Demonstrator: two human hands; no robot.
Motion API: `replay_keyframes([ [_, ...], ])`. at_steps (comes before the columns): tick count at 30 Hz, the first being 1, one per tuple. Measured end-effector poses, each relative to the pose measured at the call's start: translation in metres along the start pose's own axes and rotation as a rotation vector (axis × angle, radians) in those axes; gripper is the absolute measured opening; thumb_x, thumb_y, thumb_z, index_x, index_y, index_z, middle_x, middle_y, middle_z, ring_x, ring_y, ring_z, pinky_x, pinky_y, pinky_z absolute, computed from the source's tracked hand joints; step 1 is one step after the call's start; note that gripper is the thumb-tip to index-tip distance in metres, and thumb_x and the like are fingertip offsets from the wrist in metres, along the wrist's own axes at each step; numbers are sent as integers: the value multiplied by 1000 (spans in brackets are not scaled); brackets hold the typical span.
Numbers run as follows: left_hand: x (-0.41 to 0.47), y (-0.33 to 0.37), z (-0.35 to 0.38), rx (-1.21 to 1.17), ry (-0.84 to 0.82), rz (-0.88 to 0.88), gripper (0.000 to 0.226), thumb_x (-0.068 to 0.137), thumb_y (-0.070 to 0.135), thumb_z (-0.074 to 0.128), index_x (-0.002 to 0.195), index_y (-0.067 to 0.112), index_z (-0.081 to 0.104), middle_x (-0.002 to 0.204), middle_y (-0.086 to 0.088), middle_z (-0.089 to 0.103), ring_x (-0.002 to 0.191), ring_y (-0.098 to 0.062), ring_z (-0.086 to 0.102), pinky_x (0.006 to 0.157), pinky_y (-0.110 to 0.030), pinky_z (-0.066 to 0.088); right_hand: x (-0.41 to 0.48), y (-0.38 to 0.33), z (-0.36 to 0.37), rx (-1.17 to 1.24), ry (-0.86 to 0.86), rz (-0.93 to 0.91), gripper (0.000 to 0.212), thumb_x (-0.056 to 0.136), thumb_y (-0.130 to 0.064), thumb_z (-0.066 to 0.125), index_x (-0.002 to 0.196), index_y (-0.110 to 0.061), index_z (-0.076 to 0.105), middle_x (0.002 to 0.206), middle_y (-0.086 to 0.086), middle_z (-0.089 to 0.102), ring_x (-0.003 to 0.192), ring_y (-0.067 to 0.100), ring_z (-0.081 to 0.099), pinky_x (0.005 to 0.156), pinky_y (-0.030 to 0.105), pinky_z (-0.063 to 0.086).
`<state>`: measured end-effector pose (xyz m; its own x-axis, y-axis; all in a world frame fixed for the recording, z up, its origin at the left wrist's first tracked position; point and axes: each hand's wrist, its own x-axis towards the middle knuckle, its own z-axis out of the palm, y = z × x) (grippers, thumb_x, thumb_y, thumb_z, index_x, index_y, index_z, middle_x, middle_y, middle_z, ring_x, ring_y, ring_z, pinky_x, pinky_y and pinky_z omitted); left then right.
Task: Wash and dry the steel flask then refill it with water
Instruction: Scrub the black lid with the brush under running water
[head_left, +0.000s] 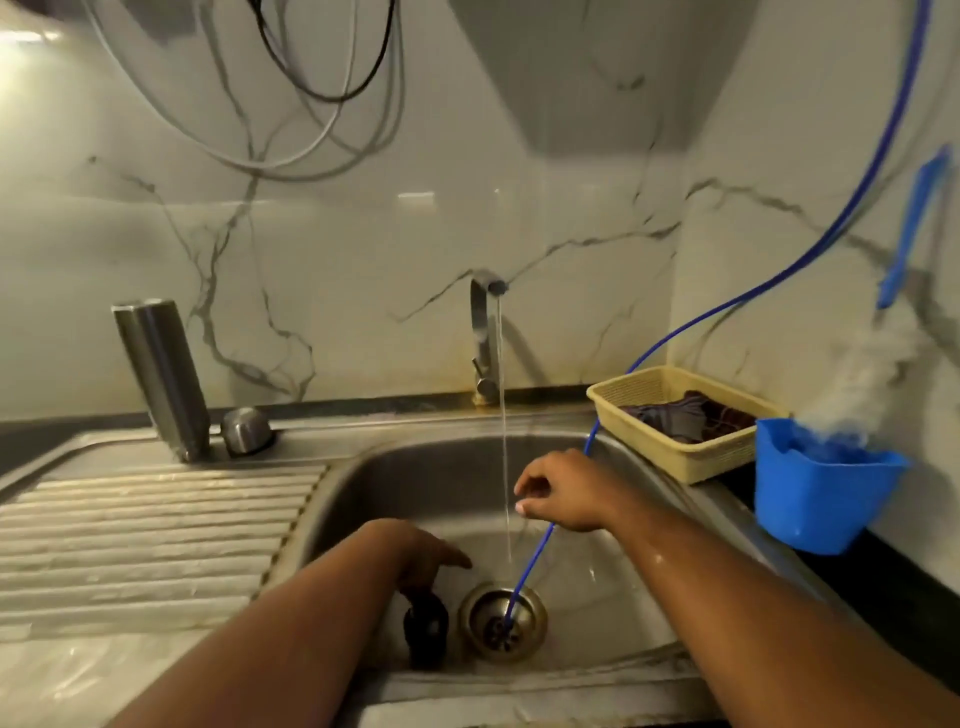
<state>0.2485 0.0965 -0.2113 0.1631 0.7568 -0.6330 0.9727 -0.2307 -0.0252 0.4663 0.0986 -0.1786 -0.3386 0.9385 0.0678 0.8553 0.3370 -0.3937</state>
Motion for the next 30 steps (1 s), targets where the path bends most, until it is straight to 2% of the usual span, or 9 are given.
replay_keyframes([
  [2,19,-2,11,-77,-220,-37,76,101,-1,52,161,28,16,163,-15,30,146,-35,36,113,-37,34,3,0,-1,43,-44,-37,29,90,-38,74,117,-26,72,104,-9,70,96,7,65,82,26,52],
  [4,30,4,20,-273,-278,-108,52,105,5,46,156,10,35,154,-23,44,141,-39,44,117,-42,37,4,-6,2,52,-101,-84,30,91,-39,73,118,-25,72,100,-11,65,93,6,63,82,26,52],
  [8,41,5,35,-216,-118,-84,41,100,11,51,136,-7,57,138,-25,59,129,-39,58,111,-47,46,2,-13,11,49,-216,-95,27,92,-38,73,115,-22,72,100,-5,70,79,6,68,82,31,60],
  [12,24,14,20,-330,74,-89,40,92,22,70,131,17,63,131,-8,66,119,-27,64,104,-37,52,1,-15,14,47,-231,-73,38,90,-36,75,125,-24,66,113,-1,69,98,14,67,92,37,58],
  [15,7,18,3,-260,504,41,49,85,34,76,130,27,60,121,2,67,112,-15,63,95,-28,50,5,-17,22,55,-167,-113,68,83,-30,83,143,-32,51,132,-4,60,116,16,60,98,37,53],
  [18,4,16,-8,-559,813,153,43,82,38,80,121,27,65,108,12,71,99,-3,66,90,-23,54,7,-19,28,154,-52,-161,92,80,-21,83,153,-42,31,144,-7,46,129,16,51,100,32,50],
  [23,1,15,-18,-952,969,295,27,89,53,69,109,34,66,90,6,74,80,-4,70,66,-22,57,13,-16,23,272,222,-96,70,85,-20,78,146,-35,47,139,-5,55,125,14,55,97,24,48],
  [28,-2,8,-16,-990,932,385,28,98,40,63,125,35,58,102,5,72,88,-3,70,76,-16,54,27,-10,11,741,238,222,53,89,-24,78,134,-28,50,122,-1,63,99,18,69,62,22,57],
  [30,0,5,-15,-953,902,392,40,98,31,65,134,40,51,114,11,68,101,-3,67,89,-18,54,35,-9,6,834,232,259,51,89,-24,79,132,-26,50,114,5,68,85,17,73,59,23,57],
])
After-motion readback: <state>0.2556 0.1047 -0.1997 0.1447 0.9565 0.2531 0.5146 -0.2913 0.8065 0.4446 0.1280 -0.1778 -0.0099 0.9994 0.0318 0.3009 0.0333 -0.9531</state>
